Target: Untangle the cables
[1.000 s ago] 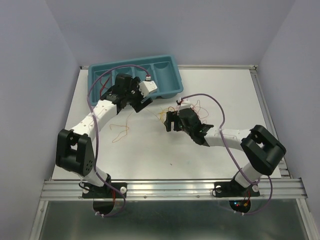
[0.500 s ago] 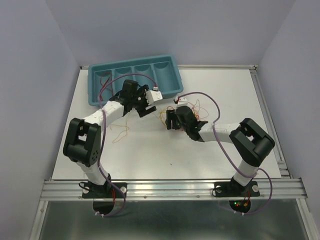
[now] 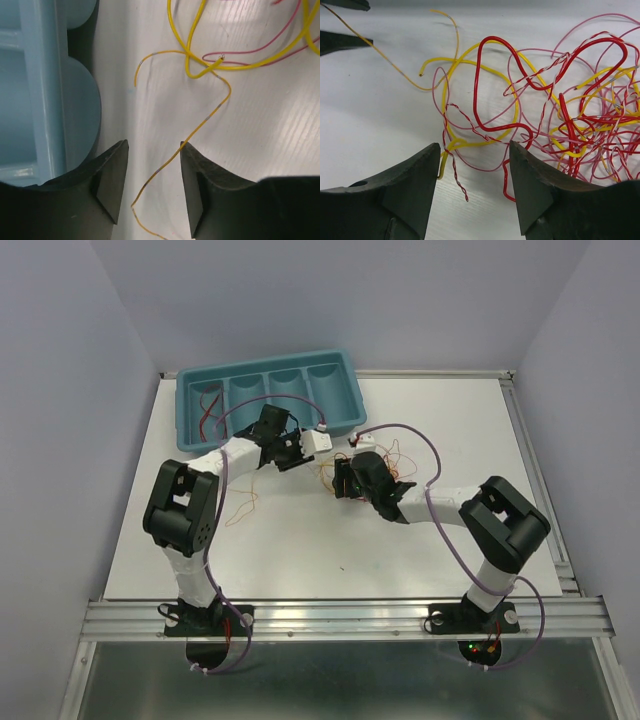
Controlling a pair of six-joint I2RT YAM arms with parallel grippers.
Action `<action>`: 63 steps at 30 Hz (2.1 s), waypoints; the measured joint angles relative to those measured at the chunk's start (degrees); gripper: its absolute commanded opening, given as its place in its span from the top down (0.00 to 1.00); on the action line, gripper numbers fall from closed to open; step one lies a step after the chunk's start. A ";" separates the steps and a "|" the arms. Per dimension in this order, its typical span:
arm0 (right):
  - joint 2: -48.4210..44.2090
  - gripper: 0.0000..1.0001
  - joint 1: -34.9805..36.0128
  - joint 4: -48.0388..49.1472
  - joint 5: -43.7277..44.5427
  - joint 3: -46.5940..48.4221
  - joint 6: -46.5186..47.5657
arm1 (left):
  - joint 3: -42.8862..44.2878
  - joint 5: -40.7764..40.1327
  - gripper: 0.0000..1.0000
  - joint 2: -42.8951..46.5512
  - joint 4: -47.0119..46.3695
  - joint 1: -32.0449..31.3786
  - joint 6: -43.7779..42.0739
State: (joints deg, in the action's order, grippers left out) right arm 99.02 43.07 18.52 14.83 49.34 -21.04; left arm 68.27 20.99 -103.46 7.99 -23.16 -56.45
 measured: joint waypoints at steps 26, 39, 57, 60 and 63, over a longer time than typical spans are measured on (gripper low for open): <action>-8.90 0.40 -0.31 3.39 6.80 -4.39 -4.24 | 22.29 2.05 1.00 21.11 25.29 1.36 8.50; -12.02 0.40 -0.31 4.72 6.58 -7.04 -4.57 | 52.81 -4.96 1.00 9.49 27.69 7.08 21.44; -14.19 0.39 -0.31 5.75 6.16 -7.67 -4.90 | 56.81 -18.12 1.00 -2.49 4.90 13.03 29.92; -14.27 0.39 -0.31 5.90 6.16 -7.93 -4.96 | 57.57 -18.29 1.00 -6.27 4.39 13.18 31.41; -14.27 0.39 -0.31 5.97 6.14 -7.93 -4.96 | 57.57 -18.01 1.00 -7.82 4.48 13.16 32.89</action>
State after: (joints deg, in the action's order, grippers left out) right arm 84.75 42.76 24.49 20.97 41.41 -26.00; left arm 125.84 2.98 -111.28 12.47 -10.00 -23.55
